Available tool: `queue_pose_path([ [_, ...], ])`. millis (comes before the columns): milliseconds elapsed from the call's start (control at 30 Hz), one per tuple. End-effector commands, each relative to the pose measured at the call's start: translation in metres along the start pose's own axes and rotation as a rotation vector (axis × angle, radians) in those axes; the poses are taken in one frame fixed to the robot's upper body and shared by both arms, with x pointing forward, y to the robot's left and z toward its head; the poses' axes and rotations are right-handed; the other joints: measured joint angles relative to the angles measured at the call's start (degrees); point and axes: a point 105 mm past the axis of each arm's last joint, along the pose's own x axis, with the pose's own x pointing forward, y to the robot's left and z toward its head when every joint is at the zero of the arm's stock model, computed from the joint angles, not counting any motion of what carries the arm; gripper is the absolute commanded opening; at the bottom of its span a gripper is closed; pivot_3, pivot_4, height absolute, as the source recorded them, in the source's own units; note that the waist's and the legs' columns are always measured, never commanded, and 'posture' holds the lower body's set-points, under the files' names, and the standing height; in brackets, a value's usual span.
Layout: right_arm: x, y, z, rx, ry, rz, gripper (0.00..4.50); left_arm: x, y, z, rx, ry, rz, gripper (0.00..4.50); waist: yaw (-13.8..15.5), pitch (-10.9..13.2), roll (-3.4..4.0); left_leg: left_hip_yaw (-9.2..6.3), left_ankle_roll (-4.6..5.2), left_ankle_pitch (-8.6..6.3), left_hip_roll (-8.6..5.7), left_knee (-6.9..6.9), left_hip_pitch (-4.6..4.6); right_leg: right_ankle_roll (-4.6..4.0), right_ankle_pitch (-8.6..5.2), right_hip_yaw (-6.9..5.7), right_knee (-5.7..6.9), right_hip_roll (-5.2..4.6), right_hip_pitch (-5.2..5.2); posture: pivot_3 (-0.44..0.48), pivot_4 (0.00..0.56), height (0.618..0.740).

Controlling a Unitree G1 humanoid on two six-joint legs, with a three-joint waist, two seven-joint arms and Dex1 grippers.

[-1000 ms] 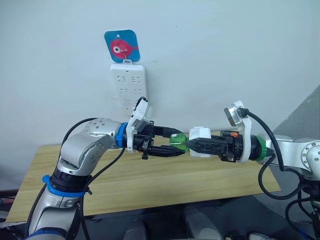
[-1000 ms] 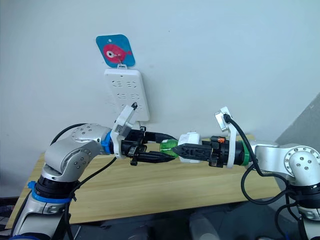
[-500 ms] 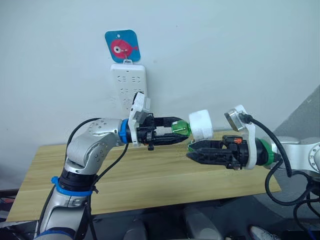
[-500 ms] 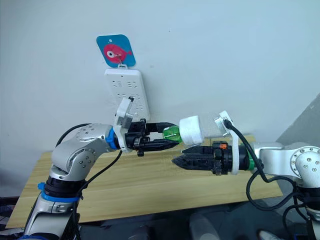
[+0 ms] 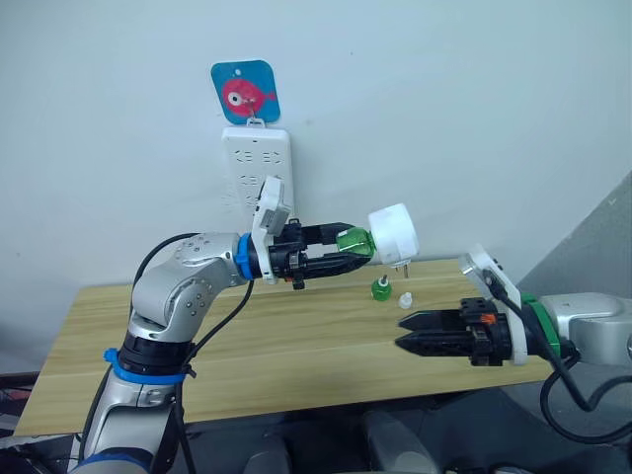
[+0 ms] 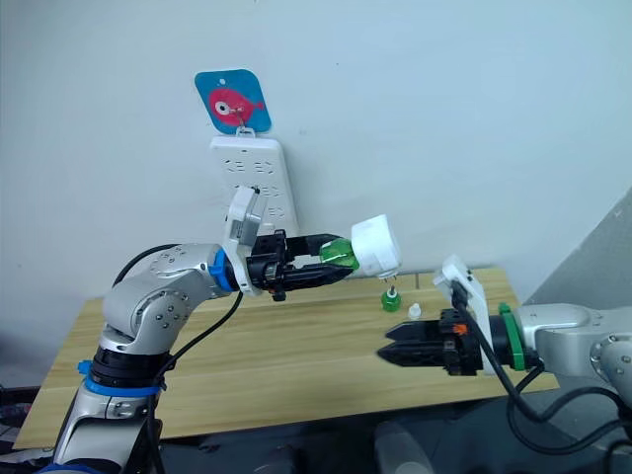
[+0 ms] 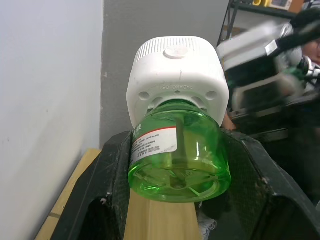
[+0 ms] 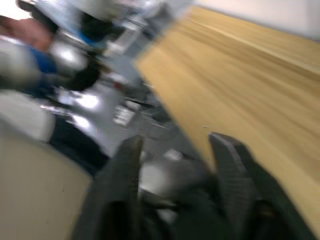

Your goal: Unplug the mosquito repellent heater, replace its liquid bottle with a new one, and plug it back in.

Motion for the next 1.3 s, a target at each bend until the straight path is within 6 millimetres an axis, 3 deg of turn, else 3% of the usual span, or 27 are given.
queue_pose_path([
  [33, -0.014, -0.03, 0.006, -0.146, -0.009, -0.13, 0.66, -0.003, -0.013, 0.012, 0.009, 0.0, -0.081, 2.29, -0.27, -0.04, -0.01, 0.02, 0.0, 0.0, 0.0, 0.0, 0.03, 0.0, 0.0, 0.01, 0.01, 0.0, 0.02, -0.194, 0.056, 0.71],
  [100, -0.014, -0.041, 0.015, -0.186, -0.046, -0.166, 0.03, -0.005, -0.018, 0.01, -0.019, 0.027, -0.116, 2.29, -0.56, -0.08, 0.0, 0.05, 0.0, 0.0, 0.01, -0.02, 0.11, 0.0, 0.0, 0.03, 0.01, 0.0, 0.06, -0.193, 0.053, 0.71],
  [233, -0.003, -0.054, 0.035, -0.255, -0.12, -0.184, 0.0, -0.008, -0.023, 0.008, -0.059, 0.05, -0.146, 2.29, -0.87, -0.15, 0.01, 0.08, 0.0, 0.0, 0.03, -0.07, 0.19, -0.01, 0.0, 0.07, 0.04, 0.02, 0.09, -0.192, 0.051, 0.71],
  [367, 0.014, -0.048, 0.048, -0.264, -0.157, -0.107, 0.0, -0.007, -0.026, 0.008, -0.084, 0.049, -0.155, 2.29, -0.69, -0.16, 0.02, 0.03, 0.0, 0.0, 0.02, -0.06, 0.17, -0.01, 0.0, 0.05, 0.04, 0.02, 0.09, -0.186, 0.051, 0.71],
  [500, 0.025, -0.027, 0.053, -0.212, -0.189, 0.033, 0.0, -0.007, -0.023, 0.008, -0.084, 0.033, -0.131, 2.29, -0.37, -0.17, 0.0, -0.04, 0.0, 0.0, 0.01, -0.03, 0.12, -0.02, 0.0, 0.0, 0.04, 0.0, 0.09, -0.179, 0.053, 0.71],
  [800, 0.017, 0.015, 0.06, -0.154, -0.187, 0.202, 0.0, -0.006, -0.013, 0.006, -0.055, 0.016, -0.072, 2.29, -0.39, -0.19, -0.01, -0.04, 0.0, 0.0, 0.0, -0.01, 0.14, -0.02, 0.01, -0.01, 0.08, -0.01, 0.12, -0.172, 0.056, 0.71],
  [1000, 0.013, 0.031, 0.064, -0.154, -0.183, 0.246, 0.0, -0.006, -0.007, 0.004, -0.032, 0.017, -0.048, 2.29, -0.41, -0.19, -0.01, -0.02, 0.0, 0.0, 0.0, -0.01, 0.14, -0.02, 0.01, 0.0, 0.08, -0.01, 0.11, -0.191, 0.06, 0.71],
  [1300, 0.009, 0.038, 0.09, -0.17, -0.262, 0.253, 0.0, -0.009, -0.007, -0.008, 0.015, 0.081, -0.054, 2.29, -0.52, -0.19, -0.01, -0.01, 0.0, 0.0, 0.0, -0.02, 0.13, -0.02, 0.01, 0.02, 0.07, 0.0, 0.11, -0.192, 0.061, 0.71],
])
